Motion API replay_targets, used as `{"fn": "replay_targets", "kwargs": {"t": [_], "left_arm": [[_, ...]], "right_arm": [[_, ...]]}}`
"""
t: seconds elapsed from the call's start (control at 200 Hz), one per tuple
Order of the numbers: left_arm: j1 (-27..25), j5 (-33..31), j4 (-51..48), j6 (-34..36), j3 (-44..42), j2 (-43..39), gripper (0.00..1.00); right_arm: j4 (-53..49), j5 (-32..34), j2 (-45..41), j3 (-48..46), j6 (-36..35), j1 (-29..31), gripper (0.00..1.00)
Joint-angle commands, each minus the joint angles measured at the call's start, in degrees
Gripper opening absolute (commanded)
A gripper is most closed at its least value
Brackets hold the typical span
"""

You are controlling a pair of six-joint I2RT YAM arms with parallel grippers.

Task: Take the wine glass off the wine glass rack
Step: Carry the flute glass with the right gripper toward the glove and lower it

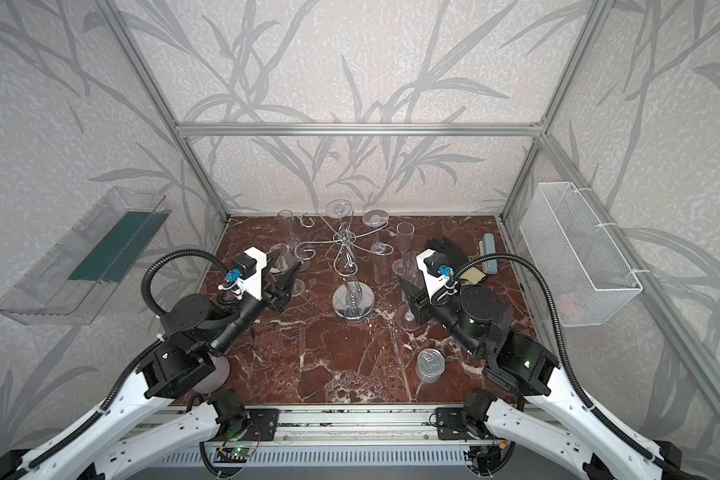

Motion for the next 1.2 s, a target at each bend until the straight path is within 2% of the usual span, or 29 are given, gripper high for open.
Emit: {"fn": "replay_targets", "kwargs": {"t": [0.0, 0.2, 0.46, 0.63, 1.194], "left_arm": [[0.0, -1.1, 0.9, 0.6, 0.1, -0.3, 0.55], [0.0, -1.1, 0.7, 0.3, 0.2, -0.3, 0.55], [0.1, -1.2, 0.1, 0.2, 0.5, -0.3, 0.55], [0.0, -1.4, -0.5, -0.1, 0.7, -0.7, 0.55], [0.0, -1.2, -0.1, 0.3, 1.9, 1.8, 0.55]], "right_arm": [[5.1, 5.6, -0.4, -3.4, -3.9, -0.4, 0.36], [16.0, 7.7, -0.6, -12.4, -6.3, -1.9, 0.35], [28.4, 1.3, 3.4, -19.4, -3.3, -9.7, 0.34], [38.9, -0.4, 8.5, -23.5, -1.4, -13.1, 0.33], [57.9, -8.4, 25.4, -26.5, 1.1, -21.9, 0.31]]}}
